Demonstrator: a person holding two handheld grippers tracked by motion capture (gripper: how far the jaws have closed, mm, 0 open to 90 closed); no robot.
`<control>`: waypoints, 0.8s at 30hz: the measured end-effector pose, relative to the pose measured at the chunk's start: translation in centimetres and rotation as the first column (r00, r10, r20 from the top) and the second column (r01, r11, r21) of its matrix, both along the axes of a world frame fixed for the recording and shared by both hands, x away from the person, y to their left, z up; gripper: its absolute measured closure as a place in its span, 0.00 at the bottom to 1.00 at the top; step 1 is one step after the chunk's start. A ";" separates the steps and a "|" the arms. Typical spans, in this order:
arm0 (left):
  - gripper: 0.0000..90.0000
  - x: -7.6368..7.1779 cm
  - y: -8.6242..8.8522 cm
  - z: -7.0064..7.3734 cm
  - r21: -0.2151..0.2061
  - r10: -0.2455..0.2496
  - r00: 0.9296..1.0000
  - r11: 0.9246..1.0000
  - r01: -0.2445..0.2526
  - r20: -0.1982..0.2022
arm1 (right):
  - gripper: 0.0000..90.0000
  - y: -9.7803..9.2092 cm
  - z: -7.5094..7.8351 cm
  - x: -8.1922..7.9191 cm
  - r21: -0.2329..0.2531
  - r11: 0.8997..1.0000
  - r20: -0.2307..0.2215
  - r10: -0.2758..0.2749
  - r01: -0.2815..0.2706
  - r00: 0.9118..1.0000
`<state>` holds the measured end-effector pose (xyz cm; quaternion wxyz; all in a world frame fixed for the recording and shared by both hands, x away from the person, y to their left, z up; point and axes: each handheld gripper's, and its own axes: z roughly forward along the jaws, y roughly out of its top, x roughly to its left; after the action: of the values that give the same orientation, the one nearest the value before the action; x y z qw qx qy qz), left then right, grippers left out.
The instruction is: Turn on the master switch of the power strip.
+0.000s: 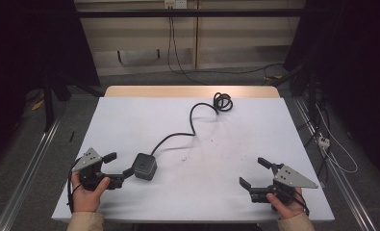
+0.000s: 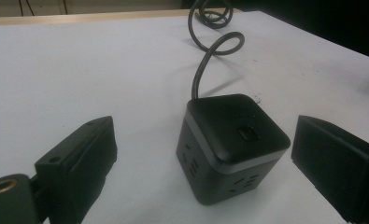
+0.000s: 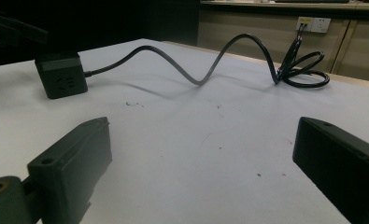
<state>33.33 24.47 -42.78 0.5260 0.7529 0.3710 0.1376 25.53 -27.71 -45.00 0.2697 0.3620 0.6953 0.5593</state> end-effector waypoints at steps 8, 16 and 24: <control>0.07 0.0 0.3 -0.1 0.002 0.001 1.000 1.000 -0.001 0.000 | 0.05 0.0 0.0 0.0 -0.001 1.000 -0.001 0.001 -0.001 1.000; 0.07 0.0 0.8 -0.2 -0.004 0.006 1.000 1.000 -0.006 -0.004 | 0.05 -0.1 0.0 0.0 0.001 1.000 -0.001 0.000 0.000 1.000; 0.07 -0.1 1.3 -0.4 -0.002 0.009 1.000 1.000 -0.009 -0.010 | 0.05 -0.1 0.0 0.0 0.002 1.000 -0.001 0.001 -0.001 1.000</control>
<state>33.27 25.74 -43.20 0.5245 0.7512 0.3771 0.1360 25.52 -27.79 -45.00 0.2687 0.3623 0.6951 0.5598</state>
